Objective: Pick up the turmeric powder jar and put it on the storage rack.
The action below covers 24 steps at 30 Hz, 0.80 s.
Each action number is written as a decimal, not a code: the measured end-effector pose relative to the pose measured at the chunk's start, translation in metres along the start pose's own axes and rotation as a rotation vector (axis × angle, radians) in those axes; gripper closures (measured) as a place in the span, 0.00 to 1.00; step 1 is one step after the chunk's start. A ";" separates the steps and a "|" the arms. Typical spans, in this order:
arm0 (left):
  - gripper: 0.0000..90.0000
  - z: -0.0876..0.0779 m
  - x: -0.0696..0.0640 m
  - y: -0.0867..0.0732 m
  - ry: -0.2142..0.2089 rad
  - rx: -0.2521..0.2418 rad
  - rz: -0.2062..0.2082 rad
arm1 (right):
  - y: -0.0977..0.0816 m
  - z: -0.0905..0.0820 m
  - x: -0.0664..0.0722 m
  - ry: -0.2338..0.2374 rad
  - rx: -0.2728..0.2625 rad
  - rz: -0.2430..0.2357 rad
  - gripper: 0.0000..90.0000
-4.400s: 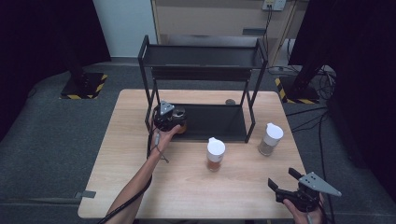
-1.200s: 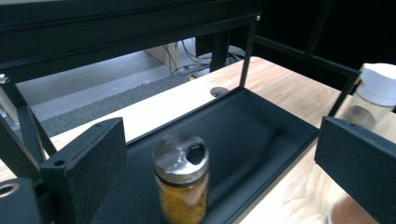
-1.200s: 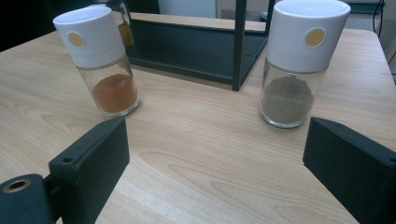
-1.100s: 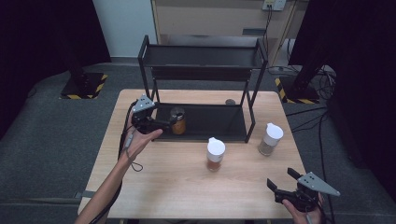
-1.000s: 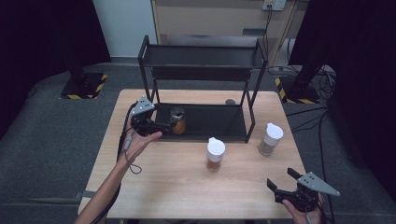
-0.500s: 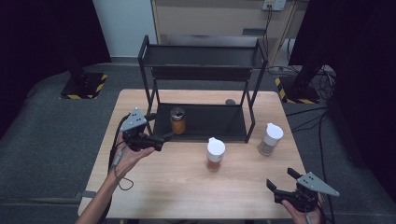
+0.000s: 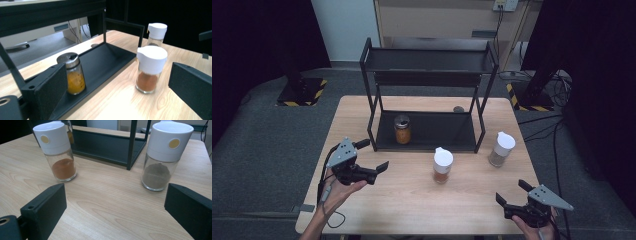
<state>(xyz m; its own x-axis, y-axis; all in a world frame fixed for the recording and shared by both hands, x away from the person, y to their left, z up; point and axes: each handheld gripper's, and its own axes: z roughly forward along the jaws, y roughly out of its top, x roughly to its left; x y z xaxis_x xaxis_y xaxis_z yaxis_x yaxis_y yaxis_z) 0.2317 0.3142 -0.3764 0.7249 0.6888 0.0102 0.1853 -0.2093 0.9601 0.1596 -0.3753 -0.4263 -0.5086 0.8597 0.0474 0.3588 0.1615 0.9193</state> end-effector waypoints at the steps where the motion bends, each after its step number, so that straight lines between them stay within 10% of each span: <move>1: 0.02 -0.002 -0.001 -0.003 0.001 0.002 0.003 | 0.000 0.000 0.000 0.000 0.002 -0.002 0.04; 24: 0.02 -0.040 -0.014 -0.069 0.062 0.014 -0.055 | 0.001 0.001 0.003 -0.005 0.008 -0.018 0.04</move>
<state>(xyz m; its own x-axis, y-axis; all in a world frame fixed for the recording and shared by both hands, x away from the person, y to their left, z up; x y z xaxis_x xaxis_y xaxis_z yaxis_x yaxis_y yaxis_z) 0.1825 0.3464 -0.4313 0.6708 0.7412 -0.0245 0.2333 -0.1795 0.9557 0.1598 -0.3719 -0.4256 -0.5108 0.8592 0.0288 0.3556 0.1806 0.9170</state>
